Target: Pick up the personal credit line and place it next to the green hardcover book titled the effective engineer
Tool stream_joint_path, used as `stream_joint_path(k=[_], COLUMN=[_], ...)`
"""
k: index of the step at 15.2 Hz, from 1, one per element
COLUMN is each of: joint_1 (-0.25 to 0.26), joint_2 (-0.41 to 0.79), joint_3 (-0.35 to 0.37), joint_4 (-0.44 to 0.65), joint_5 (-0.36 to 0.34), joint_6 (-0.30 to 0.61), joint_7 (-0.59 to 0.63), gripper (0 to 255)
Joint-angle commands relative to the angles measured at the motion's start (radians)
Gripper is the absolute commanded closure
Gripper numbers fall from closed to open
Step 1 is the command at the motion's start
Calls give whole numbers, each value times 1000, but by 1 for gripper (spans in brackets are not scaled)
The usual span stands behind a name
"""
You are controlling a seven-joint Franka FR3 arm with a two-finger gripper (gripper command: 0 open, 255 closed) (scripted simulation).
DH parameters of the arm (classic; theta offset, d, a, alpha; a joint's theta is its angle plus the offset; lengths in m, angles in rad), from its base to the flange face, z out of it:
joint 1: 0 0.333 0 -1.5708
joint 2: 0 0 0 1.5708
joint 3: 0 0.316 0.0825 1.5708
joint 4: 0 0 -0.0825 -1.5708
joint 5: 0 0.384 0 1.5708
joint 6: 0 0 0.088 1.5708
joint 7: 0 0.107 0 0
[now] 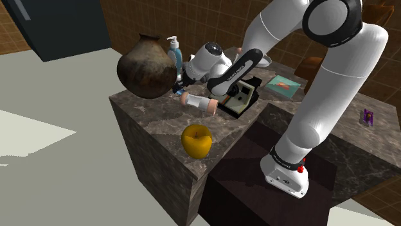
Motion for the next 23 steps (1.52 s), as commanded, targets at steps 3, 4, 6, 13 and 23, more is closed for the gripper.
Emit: stream_joint_path(k=[3,4,6,13,23], joint_1=[0,0,0,-35,-79], joint_2=[0,0,0,-26,-145], joint_3=[0,0,0,48,146], joint_4=[0,0,0,-8,-8], joint_5=[0,0,0,86,428], joint_6=[0,0,0,-20,-134], joint_7=[0,0,0,-75,-362], gripper=[255,255,255,255,255])
